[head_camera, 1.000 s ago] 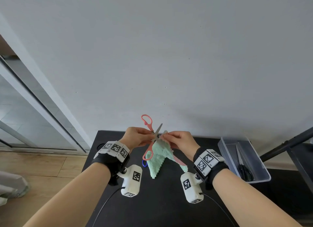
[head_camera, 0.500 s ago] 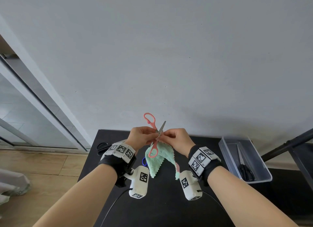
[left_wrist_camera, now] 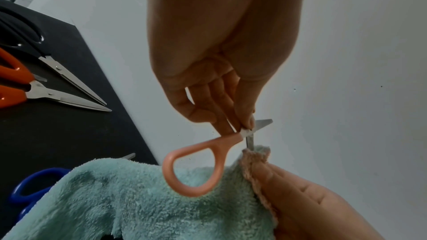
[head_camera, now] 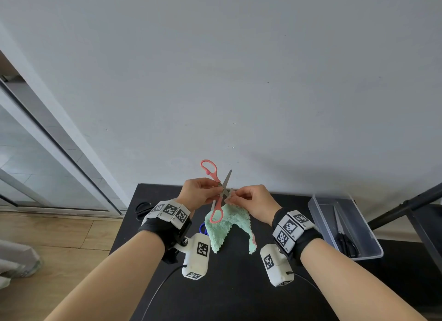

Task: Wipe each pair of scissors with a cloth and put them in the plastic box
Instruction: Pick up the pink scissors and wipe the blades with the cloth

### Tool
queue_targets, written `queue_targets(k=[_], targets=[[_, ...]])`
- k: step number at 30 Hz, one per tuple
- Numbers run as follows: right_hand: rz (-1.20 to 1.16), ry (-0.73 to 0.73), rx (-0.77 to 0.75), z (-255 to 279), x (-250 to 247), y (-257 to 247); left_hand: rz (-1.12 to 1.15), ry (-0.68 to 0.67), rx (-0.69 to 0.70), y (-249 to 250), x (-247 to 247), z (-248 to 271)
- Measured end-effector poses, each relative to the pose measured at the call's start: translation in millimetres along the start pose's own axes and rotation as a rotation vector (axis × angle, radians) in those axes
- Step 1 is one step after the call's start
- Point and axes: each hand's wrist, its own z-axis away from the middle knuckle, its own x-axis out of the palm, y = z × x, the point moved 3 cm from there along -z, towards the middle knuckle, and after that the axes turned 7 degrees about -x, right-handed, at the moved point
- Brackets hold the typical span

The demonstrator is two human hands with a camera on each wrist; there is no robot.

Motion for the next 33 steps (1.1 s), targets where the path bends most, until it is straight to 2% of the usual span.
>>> queue_targets(k=[3, 6, 9, 12, 15, 19, 27, 33], targets=[[0.006, -0.002, 0.01, 1, 0, 2, 0.033, 0.01, -0.001, 0, -2, 1], [0.013, -0.005, 0.032, 5, -6, 9, 0.159, 0.071, -0.007, 3, -11, 1], [-0.075, 0.087, 0.071, 9, -10, 21, 0.258, 0.09, -0.039, 6, -22, -3], [-0.36, 0.214, 0.137, 11, -4, 27, 0.322, 0.033, -0.079, 6, -19, -1], [-0.663, 0.253, 0.175, 11, 7, 22, 0.41, -0.037, -0.098, 3, -12, 2], [-0.924, 0.308, 0.181, 8, 18, 13, 0.45, -0.069, -0.089, 0, -5, 4], [-0.936, 0.312, 0.181, 1, 22, 8, 0.46, -0.084, -0.093, -9, -1, 4], [-0.813, 0.271, 0.194, -3, 25, 7, 0.459, -0.098, -0.101, -13, 1, 6]])
